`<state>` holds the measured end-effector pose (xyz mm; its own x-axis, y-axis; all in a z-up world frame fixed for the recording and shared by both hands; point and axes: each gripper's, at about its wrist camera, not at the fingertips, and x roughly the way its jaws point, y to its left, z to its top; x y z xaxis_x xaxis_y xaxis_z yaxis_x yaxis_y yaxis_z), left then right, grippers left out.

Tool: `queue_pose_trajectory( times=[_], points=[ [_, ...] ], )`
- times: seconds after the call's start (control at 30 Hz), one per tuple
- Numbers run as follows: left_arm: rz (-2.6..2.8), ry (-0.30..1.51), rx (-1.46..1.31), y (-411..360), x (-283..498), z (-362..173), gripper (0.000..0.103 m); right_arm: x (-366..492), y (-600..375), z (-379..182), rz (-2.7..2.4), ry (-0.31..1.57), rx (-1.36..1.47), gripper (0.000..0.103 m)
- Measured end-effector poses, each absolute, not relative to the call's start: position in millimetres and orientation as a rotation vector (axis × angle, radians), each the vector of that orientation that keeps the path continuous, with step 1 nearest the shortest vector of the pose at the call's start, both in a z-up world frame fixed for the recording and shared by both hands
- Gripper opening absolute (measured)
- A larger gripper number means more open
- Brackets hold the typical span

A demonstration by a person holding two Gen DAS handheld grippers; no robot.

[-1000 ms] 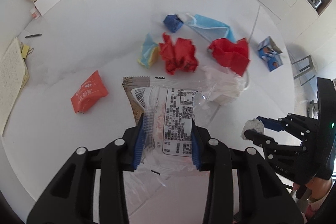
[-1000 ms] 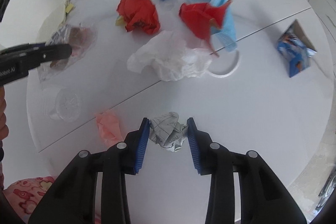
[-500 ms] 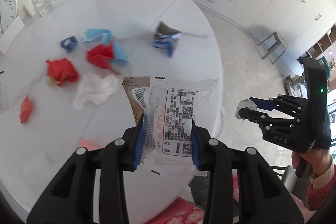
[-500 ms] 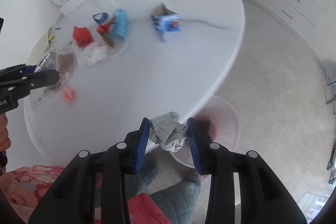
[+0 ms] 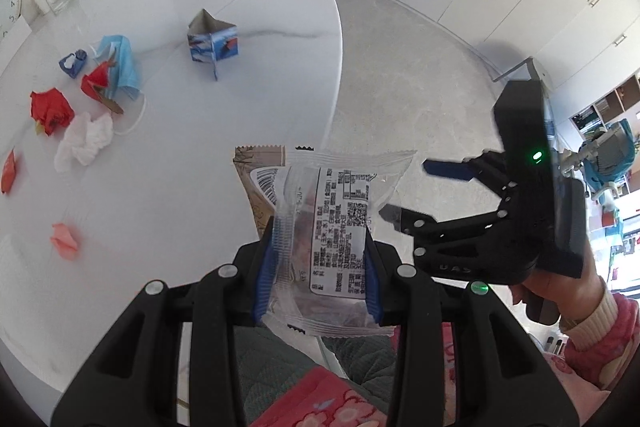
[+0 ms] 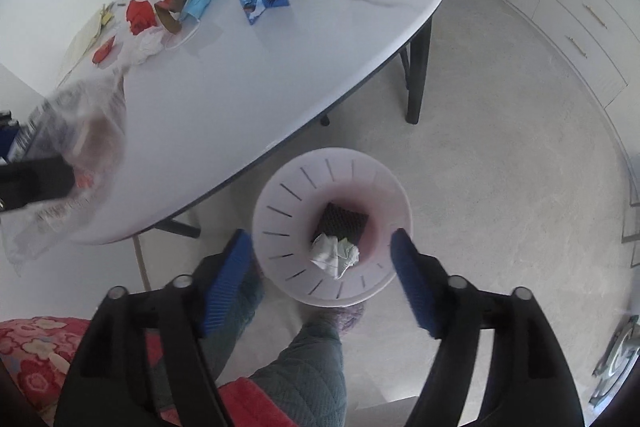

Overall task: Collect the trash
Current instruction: 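Carry both items to the wastebasket and open both tools to drop them, then return to the table and grasp the red candy wrapper with the left tool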

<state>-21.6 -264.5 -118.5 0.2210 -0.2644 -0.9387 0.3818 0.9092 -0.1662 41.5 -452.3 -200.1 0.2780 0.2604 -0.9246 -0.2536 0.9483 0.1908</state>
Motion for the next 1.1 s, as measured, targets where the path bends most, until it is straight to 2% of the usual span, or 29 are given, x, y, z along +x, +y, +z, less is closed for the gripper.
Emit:
queue_pose_trajectory(
  times=[0.1,0.67,0.93,1.0,1.1],
  points=[
    [-0.445,1.296,0.107,-277,-26,-127,0.036,40,-471,-195,0.307,1.229,-0.002,0.088],
    [-0.503,1.38,0.153,-352,-31,-195,0.037,38,-535,-186,0.175,1.219,0.048,0.093],
    [-0.459,1.374,0.16,-357,-26,-206,0.073,38,-537,-189,0.169,1.229,0.052,0.093],
    [-0.471,1.363,0.156,-357,-27,-202,0.078,40,-536,-188,0.17,1.225,0.055,0.093],
    [-0.476,1.337,0.151,-352,-24,-193,0.079,42,-535,-185,0.169,1.215,0.054,0.093]
  ],
)
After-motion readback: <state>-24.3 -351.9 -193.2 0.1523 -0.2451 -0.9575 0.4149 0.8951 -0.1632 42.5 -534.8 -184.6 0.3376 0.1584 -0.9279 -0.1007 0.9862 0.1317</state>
